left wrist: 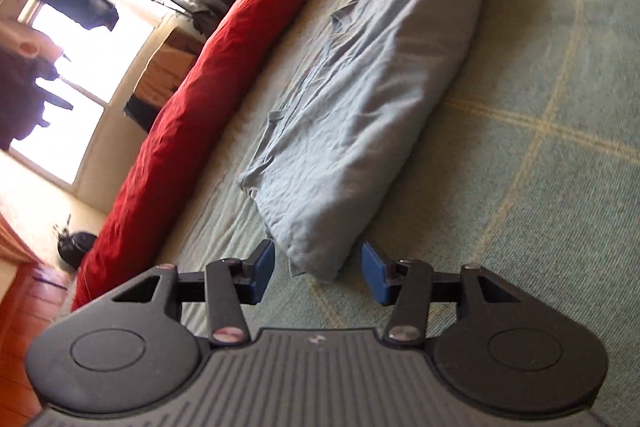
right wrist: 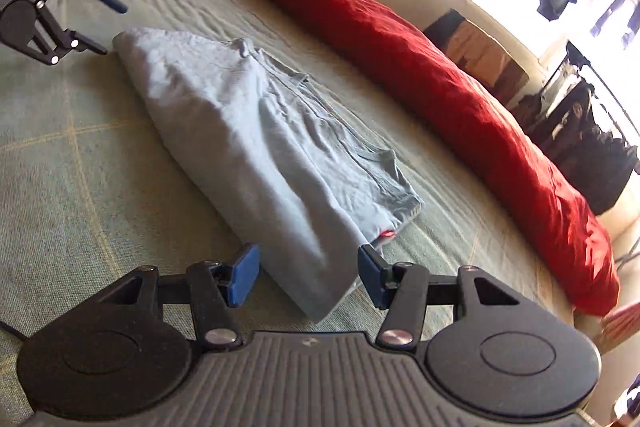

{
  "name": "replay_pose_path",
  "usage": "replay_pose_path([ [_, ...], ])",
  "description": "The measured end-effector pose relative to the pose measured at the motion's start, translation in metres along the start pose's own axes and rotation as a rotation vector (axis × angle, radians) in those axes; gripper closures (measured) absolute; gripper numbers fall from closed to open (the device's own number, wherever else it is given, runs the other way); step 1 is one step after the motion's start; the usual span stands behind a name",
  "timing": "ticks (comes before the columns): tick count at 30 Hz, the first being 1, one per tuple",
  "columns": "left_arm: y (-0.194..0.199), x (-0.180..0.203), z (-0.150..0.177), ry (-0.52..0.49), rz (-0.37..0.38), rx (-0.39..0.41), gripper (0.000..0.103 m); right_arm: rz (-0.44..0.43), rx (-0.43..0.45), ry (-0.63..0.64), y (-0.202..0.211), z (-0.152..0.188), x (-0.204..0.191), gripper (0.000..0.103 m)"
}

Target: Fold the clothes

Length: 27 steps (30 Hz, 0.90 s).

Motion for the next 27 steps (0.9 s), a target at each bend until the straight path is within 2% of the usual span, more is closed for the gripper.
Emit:
replay_pose_path([
  [2, 0.004, 0.019, -0.009, -0.145, -0.048, 0.045, 0.050, 0.029, -0.025, 0.103, -0.012, -0.006, -0.017, 0.044],
  [7, -0.017, 0.027, -0.022, -0.269, -0.121, 0.084, 0.051, 0.082, -0.075, 0.258, -0.034, -0.005, -0.034, 0.044],
  [13, -0.037, 0.027, -0.037, -0.311, -0.131, 0.110, 0.049, 0.134, -0.110, 0.372, -0.060, -0.006, -0.034, 0.044],
  [19, -0.043, 0.019, -0.040, -0.300, -0.165, 0.115, 0.037, 0.177, -0.119, 0.506, -0.063, -0.009, -0.039, 0.045],
  [20, -0.041, 0.020, -0.038, -0.307, -0.170, 0.113, 0.037, 0.171, -0.135, 0.533, -0.060, -0.003, -0.042, 0.045],
  [24, -0.042, 0.027, -0.040, -0.374, -0.165, 0.138, 0.037, 0.107, -0.154, 0.598, -0.053, 0.010, -0.049, 0.056],
  [27, -0.051, 0.030, -0.050, -0.403, -0.124, 0.130, 0.040, 0.100, -0.157, 0.610, -0.065, -0.001, -0.045, 0.060],
])
Point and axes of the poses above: each gripper's, at about its wrist camera, not at the fingertips, and y roughly against the way its jaws point, x to its right, z to its underside, the point moved 7 cm from there along -y, roughly the way its jaws point, and after that the axes turned 7 degrees about -z, right-handed, at the moved point
